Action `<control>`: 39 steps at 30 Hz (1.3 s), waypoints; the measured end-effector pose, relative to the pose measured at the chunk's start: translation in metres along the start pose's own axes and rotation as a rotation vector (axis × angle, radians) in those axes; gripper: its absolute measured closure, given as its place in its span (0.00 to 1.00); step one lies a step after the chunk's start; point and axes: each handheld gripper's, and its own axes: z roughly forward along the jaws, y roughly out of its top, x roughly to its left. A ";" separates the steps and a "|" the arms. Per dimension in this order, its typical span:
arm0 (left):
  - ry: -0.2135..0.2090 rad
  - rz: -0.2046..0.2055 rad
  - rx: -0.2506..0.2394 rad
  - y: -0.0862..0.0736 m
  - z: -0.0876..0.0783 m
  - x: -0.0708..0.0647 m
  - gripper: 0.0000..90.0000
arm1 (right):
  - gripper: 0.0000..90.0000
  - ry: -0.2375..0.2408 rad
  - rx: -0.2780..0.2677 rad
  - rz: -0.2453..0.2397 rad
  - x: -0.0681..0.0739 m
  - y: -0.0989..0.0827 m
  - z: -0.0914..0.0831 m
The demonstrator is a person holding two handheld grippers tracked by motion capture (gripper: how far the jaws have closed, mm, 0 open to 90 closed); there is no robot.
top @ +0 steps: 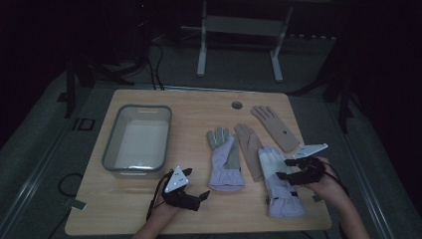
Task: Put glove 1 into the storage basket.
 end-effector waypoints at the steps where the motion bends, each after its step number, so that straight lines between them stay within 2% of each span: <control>1: 0.001 0.001 0.000 0.000 0.000 0.000 0.00 | 0.41 -0.001 0.004 -0.001 0.000 -0.001 0.000; 7: -0.006 -0.004 -0.003 0.000 0.000 0.001 0.00 | 0.41 -0.017 0.057 -0.019 -0.001 -0.011 0.005; 9: -0.005 -0.001 -0.001 0.000 0.000 0.001 0.00 | 0.41 0.005 0.075 -0.010 -0.001 -0.014 0.009; 15: -0.005 -0.001 -0.001 0.000 0.000 0.000 0.00 | 0.42 0.016 0.135 -0.024 0.000 -0.023 0.026; 16: -0.005 0.000 -0.001 0.000 0.000 0.000 0.00 | 0.44 0.015 0.148 -0.023 -0.001 -0.025 0.029; 18: -0.006 0.001 -0.001 0.000 0.000 0.000 0.00 | 0.51 0.044 0.164 -0.001 -0.003 -0.027 0.033; 20: -0.006 -0.001 0.000 0.000 0.000 0.000 0.00 | 0.63 0.077 0.163 0.005 -0.004 -0.029 0.033; 22: -0.006 0.000 0.000 0.000 0.000 0.000 0.00 | 0.69 0.078 0.165 -0.006 -0.001 -0.029 0.032; 28: -0.005 -0.002 0.000 0.000 0.000 0.000 0.00 | 0.77 0.052 0.153 0.032 0.003 -0.030 0.027; 33: -0.006 -0.002 0.000 0.000 0.000 0.001 0.00 | 0.81 0.073 0.108 0.089 0.000 -0.035 0.015; 37: -0.005 -0.005 0.000 0.000 0.000 0.001 0.00 | 0.82 0.057 0.068 0.127 -0.002 -0.034 0.001; 39: -0.004 -0.006 0.000 0.000 0.000 0.001 0.00 | 0.82 0.048 0.049 0.127 -0.002 -0.031 -0.006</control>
